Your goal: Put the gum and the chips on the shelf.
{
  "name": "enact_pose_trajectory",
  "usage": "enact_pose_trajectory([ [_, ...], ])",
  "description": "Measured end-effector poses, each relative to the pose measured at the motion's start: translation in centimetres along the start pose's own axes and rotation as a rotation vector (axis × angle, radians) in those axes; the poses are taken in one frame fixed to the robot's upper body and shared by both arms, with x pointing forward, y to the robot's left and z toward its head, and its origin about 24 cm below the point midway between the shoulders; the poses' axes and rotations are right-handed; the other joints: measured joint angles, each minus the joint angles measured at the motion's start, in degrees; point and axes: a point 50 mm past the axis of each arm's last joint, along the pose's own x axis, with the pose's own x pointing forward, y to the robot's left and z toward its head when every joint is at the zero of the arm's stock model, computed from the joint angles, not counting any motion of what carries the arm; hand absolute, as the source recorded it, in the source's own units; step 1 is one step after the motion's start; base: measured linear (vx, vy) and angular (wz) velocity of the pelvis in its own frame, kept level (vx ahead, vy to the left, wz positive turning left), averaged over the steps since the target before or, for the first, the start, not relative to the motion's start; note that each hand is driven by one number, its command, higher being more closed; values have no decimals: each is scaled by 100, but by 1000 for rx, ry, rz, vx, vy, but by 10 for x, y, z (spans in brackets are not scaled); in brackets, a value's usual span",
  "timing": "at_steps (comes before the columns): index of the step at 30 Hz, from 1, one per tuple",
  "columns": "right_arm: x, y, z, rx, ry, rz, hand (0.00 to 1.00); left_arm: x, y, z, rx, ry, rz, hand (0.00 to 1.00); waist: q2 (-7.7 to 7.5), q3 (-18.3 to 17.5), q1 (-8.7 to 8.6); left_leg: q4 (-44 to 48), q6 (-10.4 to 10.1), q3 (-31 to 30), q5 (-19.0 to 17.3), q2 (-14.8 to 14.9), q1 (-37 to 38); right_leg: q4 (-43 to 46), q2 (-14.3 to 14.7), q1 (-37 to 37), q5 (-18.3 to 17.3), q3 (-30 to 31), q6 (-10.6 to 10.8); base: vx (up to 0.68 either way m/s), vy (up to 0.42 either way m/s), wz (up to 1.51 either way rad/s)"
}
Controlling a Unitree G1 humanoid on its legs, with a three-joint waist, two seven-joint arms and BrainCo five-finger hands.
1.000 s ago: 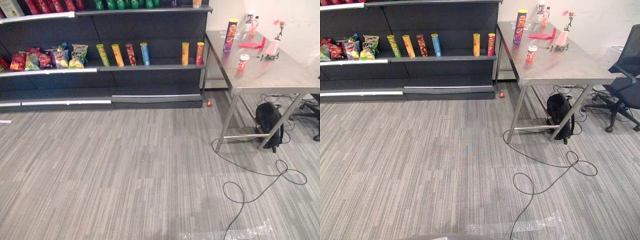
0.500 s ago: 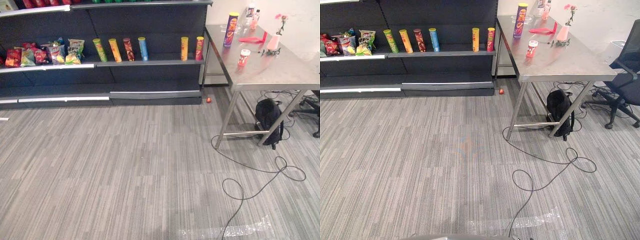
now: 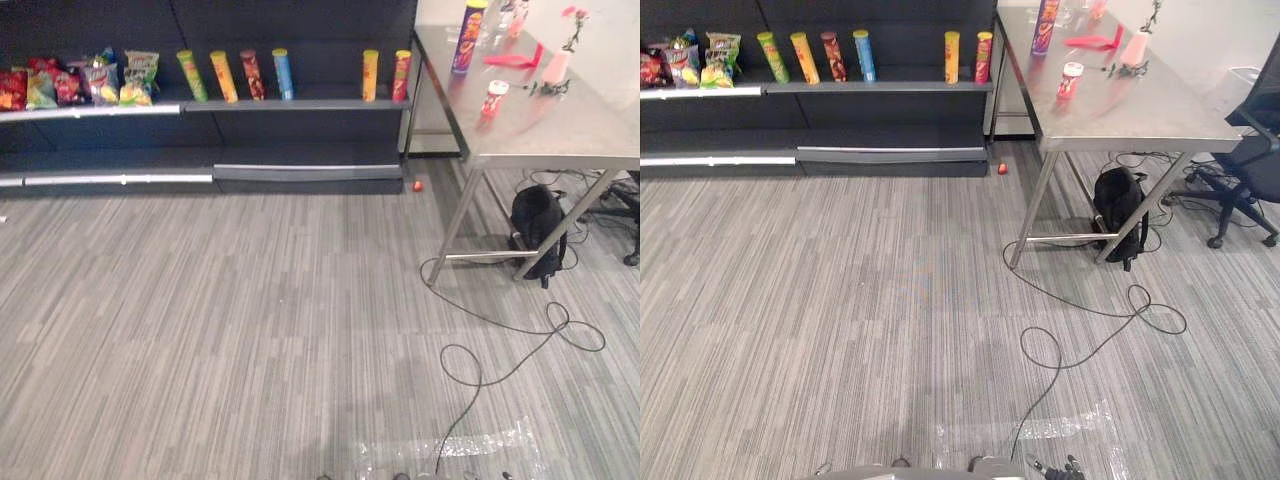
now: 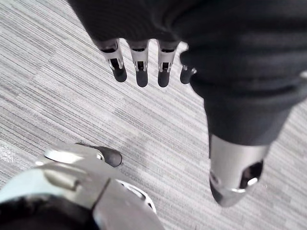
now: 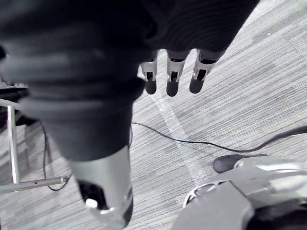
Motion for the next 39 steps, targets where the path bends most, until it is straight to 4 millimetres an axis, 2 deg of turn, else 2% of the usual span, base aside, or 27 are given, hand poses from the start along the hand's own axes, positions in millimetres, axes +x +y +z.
enact_pose_trajectory([
  [1, 0, 2, 1, -5, 1, 15, 0, 0, 1, 2, -8, -9, 12, 0, -37, 62, 15, 521, -34, 82, -74, 59, -235, 55, -37, -5, -46, -19, -8, -68, -23, 32],
  [2, 0, 3, 2, -26, 1, 30, 0, 0, 0, 5, -14, -20, 27, 0, -53, 159, 73, 1690, -60, 158, -119, 270, -788, 100, -36, 36, -122, -45, -77, -61, -24, 13],
  [3, 1, 2, 3, -32, -2, 29, 0, -1, 0, 3, -26, -12, 33, 0, -21, 194, 123, 2274, -95, 188, -94, 415, -1038, 104, -2, 83, -138, -46, -102, 5, 12, 5],
  [4, 1, 1, 4, -39, -7, 29, 0, -2, -3, -2, -85, 19, 42, 0, 55, 291, 182, 3205, -250, 201, -40, 690, -1443, 115, 47, 235, -182, -27, -129, 41, 46, -3],
  [5, 1, 0, 4, -41, -2, 27, 0, -3, 0, -7, -145, 44, 58, 0, 40, 335, 186, 3431, -228, 199, -206, 796, -1524, 129, 43, 344, -217, -17, -101, 130, 133, -9],
  [6, 1, -1, 5, -41, 5, 26, 0, -4, 2, -14, -205, 68, 68, 0, 78, 360, 178, 3287, -181, 190, -420, 955, -1581, 132, -15, 527, -265, 19, -53, 141, 136, -9],
  [9, 2, -1, 4, -39, 18, 45, 0, -5, 4, -18, -224, 65, 67, 0, 78, 360, 155, 1948, -138, -56, -247, 1053, -1601, 160, -235, 615, -349, 47, 87, 172, 203, -8],
  [11, 1, -2, 1, -41, 26, 65, 0, -6, 4, -21, -247, 73, 58, 0, 94, 359, 142, 677, -199, -447, 260, 1127, -1565, 245, -430, 646, -475, 93, 344, 249, 340, -5],
  [12, 0, -6, 0, -41, 24, 61, 0, -8, 3, -28, -256, 90, 58, 0, 182, 339, 132, 339, -308, -420, 867, 1144, -1411, 257, -559, 822, -570, 124, 605, 307, 375, -3],
  [13, 0, -4, -1, -38, 27, 66, 0, -8, 4, -28, -254, 90, 61, 0, 120, 367, 143, 392, -302, -368, 987, 1052, -1357, 239, -653, 903, -586, 119, 624, 382, 400, -6],
  [15, 0, 8, 3, -32, 15, 117, 0, -6, 10, -22, -255, 64, 74, 0, -98, 367, 178, 1102, -236, -241, 328, 875, -1479, 262, -896, 1006, -420, 169, 577, 359, 292, -15],
  [18, 0, 8, 1, -43, 11, 115, 0, -5, 11, -21, -216, 59, 74, 0, -179, 302, 176, 1681, -163, -125, -246, 767, -1474, 590, -1137, 1022, -306, 208, 695, 235, 220, -14],
  [20, -1, 9, 1, -69, 4, 119, 0, -4, 12, -20, -148, 64, 74, 0, -173, 230, 184, 1509, -93, 40, -372, 609, -1247, 1361, -1418, 676, -178, 267, 599, 285, 251, -18],
  [22, -1, 8, 3, -65, -20, 121, 0, -4, 15, -21, -87, 59, 68, 0, -189, 103, 154, 1075, -12, 174, -332, 381, -937, 2261, -1765, 243, 179, 260, 475, 313, 203, -12],
  [24, -2, 7, 6, -67, -41, 127, 0, -4, 16, -19, -46, 47, 42, 0, -163, -15, 143, 496, 98, 242, -277, 180, -450, 3279, -2134, -274, 1023, 291, 391, 348, 132, -4],
  [25, -2, 7, 6, -66, -43, 127, 0, -4, 17, -18, -34, 41, 39, 0, -111, -43, 129, 365, 168, 232, -253, 173, -370, 3554, -2138, -419, 981, 351, 431, 318, 38, 8],
  [27, -2, 7, 9, -63, -57, 128, 0, -3, 16, -15, -12, 28, 40, 0, -109, -71, 104, 25, 178, 229, -226, 223, -25, 4474, -1940, -914, 138, 181, 356, 276, -19, -1],
  [28, -1, 6, 12, -67, -73, 130, 0, -3, 13, -13, -4, 23, 33, 0, -22, -56, 64, -151, 127, 259, -197, 373, 217, 4736, -1633, -1182, -384, -155, 241, 291, -68, -7],
  [29, -1, 5, 18, -74, -95, 129, 0, -3, 6, -9, 8, 10, 14, 0, 108, -59, -8, -274, 85, 299, -174, 584, 389, 4593, -1267, -1488, -696, -538, -15, 303, -78, -7],
  [30, -1, 4, 21, -76, -109, 129, 0, -2, 1, -5, 8, -2, 3, 0, 171, -44, -19, -325, 66, 346, -163, 690, 466, 4418, -1107, -1676, -776, -686, -106, 312, -107, -15],
  [32, -1, 6, 25, -79, -133, 138, 0, 0, -8, 14, 6, -57, -12, 0, 157, -13, -35, -366, 26, 426, -148, 822, 615, 3195, -793, -2244, -651, -719, -6, 357, -217, 0],
  [33, -5, 9, 16, -77, -113, 148, 0, 2, -7, 28, 6, -104, -9, 0, -84, -32, -67, -417, -55, 388, -176, 622, 722, 1511, -778, -2261, 164, -311, 63, 375, -280, 38],
  [34, -6, 11, 12, -70, -105, 151, 0, 2, -7, 36, 4, -128, -10, 0, -145, -5, -95, -477, -161, 354, -230, 590, 860, 1334, -750, -2130, 777, -306, -261, 350, -241, 38],
  [35, -2, 5, 17, -73, -106, 128, 0, 1, -20, 34, 1, -118, -36, 0, 60, 61, -88, -577, -264, 361, -301, 729, 945, 1166, -571, -1931, 871, -509, -142, 265, -108, 24],
  [37, -2, 4, 18, -78, -112, 125, 0, -1, -31, 36, -9, -146, -66, 0, 126, 105, -152, -539, -247, 336, -287, 485, 901, 1455, -638, -1951, 862, -427, -111, 215, -57, 17],
  [38, -2, 0, 20, -71, -121, 115, 0, -3, -36, 34, -12, -149, -75, 0, 294, 162, -174, -547, -153, 419, -206, 511, 990, 2161, -635, -2197, 684, -221, 11, 92, 26, 31],
  [39, -4, 1, 12, -79, -103, 116, 0, -3, -36, 33, -18, -151, -70, 0, 172, 103, -190, -599, -242, 516, -462, 488, 1151, 1976, -699, -2121, 375, 21, 21, 29, 35, 32],
])
